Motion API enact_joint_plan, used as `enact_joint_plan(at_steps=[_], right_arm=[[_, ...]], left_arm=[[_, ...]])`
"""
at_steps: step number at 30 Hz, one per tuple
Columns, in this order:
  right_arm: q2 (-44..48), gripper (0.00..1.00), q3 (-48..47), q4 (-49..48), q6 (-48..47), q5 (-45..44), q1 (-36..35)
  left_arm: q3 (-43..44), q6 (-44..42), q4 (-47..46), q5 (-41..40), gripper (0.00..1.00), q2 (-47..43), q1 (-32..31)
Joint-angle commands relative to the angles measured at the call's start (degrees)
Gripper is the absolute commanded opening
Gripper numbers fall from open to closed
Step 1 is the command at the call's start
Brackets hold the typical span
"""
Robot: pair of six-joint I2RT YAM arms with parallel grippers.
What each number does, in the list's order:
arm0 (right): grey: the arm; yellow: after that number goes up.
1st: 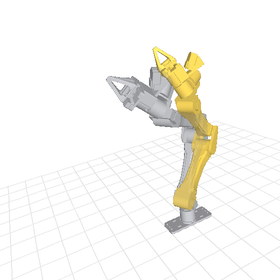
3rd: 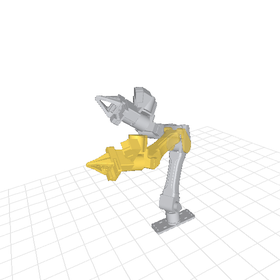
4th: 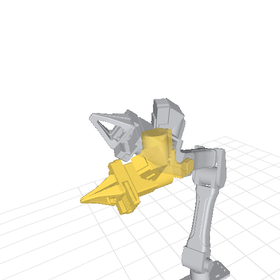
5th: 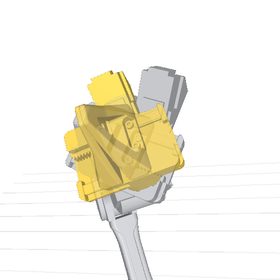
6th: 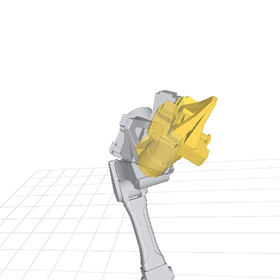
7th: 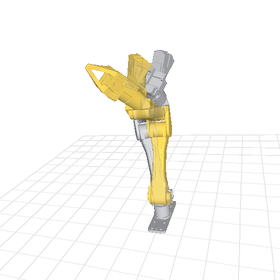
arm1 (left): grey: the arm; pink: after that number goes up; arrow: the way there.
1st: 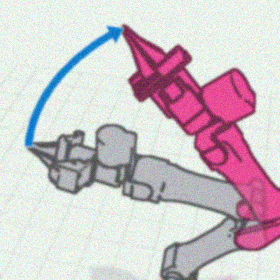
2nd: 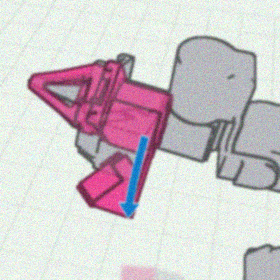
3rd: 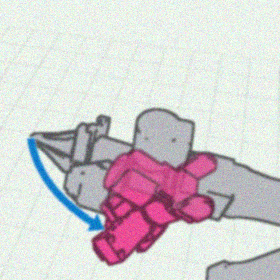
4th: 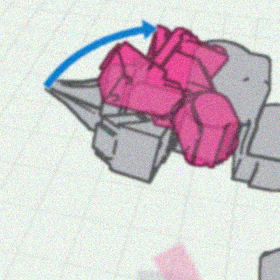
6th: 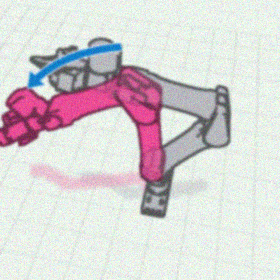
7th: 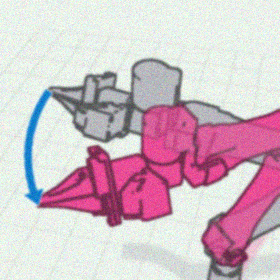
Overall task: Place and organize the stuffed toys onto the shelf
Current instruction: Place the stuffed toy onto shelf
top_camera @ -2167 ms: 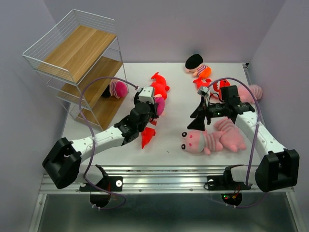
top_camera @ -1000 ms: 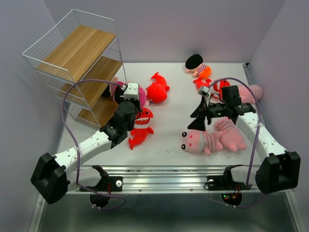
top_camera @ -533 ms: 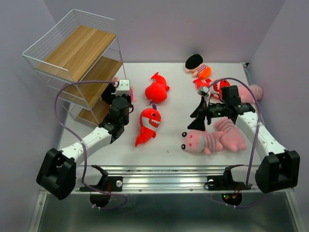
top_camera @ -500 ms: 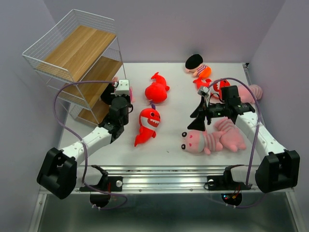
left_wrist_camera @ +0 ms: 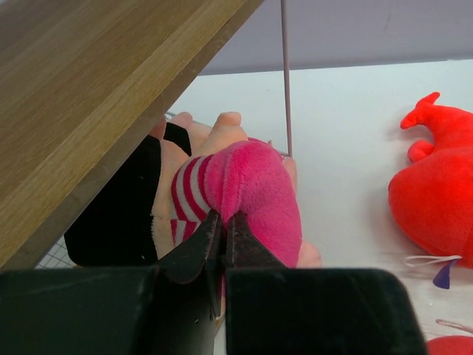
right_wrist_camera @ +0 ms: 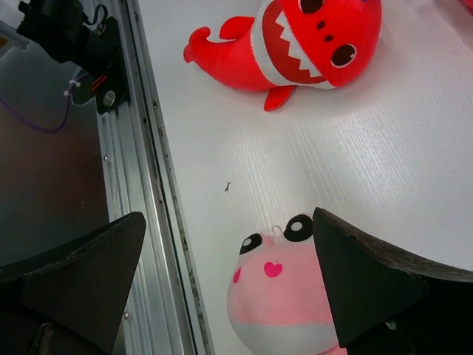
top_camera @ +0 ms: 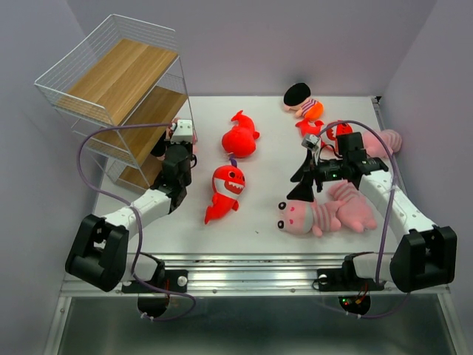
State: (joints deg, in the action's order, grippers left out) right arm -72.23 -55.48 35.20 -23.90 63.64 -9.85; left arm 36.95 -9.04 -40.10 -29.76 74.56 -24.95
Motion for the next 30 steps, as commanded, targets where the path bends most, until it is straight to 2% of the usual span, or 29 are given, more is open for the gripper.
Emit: enact_joint_plan(at_steps=[1,14,30], right_arm=[[-0.6,1.0,0.3,-1.6,-1.8,1.7,-0.5],[-2.0,1.0,1.0,-1.6,-3.0,2.4,0.0],[-2.2,1.0,1.9,-1.6,-3.6,3.2,0.0]], left_arm=[[-1.7,-5.6,-5.8,3.0,0.0,1.1,0.8],[-2.7,-7.9,-8.7,4.6,0.0,4.3,1.7],[-4.2,-9.9,-12.1,2.3,0.0,7.4,2.0]])
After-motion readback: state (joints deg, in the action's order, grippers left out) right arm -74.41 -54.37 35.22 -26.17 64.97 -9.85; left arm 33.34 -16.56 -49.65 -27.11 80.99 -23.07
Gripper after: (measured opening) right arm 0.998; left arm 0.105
